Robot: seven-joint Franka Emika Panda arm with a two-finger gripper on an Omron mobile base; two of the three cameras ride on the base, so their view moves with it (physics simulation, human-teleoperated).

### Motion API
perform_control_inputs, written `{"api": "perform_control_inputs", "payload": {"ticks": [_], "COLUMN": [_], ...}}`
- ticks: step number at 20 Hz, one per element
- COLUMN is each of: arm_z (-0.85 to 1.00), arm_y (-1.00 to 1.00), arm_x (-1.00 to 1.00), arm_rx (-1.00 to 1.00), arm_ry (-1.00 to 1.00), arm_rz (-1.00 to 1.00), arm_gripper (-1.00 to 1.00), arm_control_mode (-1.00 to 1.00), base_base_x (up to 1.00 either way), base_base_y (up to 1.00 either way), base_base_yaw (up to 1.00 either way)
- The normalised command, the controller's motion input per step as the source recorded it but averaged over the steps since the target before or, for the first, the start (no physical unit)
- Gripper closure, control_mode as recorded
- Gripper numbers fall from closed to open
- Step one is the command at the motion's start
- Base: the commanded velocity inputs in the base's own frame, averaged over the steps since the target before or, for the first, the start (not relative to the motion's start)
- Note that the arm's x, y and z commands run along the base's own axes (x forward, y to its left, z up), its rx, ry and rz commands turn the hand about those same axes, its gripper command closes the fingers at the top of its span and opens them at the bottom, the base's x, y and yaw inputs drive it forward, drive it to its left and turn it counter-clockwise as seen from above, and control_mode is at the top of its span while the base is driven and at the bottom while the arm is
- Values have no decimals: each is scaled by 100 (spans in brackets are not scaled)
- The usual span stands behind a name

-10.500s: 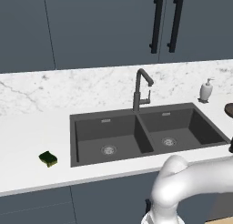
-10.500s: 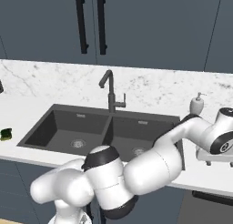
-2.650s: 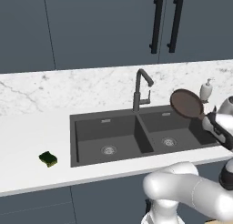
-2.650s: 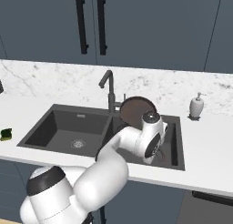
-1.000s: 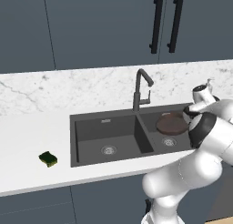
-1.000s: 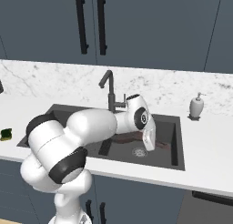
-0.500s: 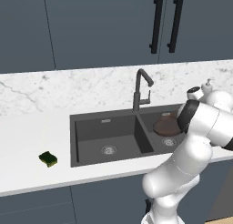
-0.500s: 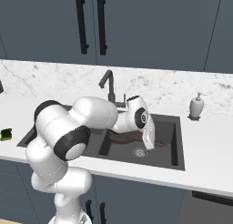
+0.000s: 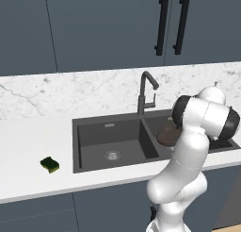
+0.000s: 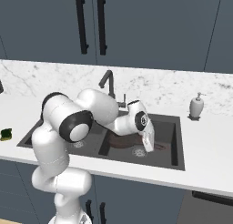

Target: Pick the pan and sponge and place them into the sink. Then turn on the water.

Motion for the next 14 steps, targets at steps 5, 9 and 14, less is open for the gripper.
{"api": "perform_control_inputs", "payload": {"ticks": [5, 9, 14], "arm_z": [-29, -25, -30], "arm_y": [0, -2, 0], "arm_x": [17, 14, 17], "arm_rx": [0, 0, 0], "arm_ry": [1, 0, 0], "arm_rz": [0, 0, 0], "arm_gripper": [100, 100, 100], "arm_control_mode": [-100, -100, -100], "base_base_x": [0, 0, 0], "base_base_y": [0, 0, 0], "base_base_yaw": [0, 0, 0]}}
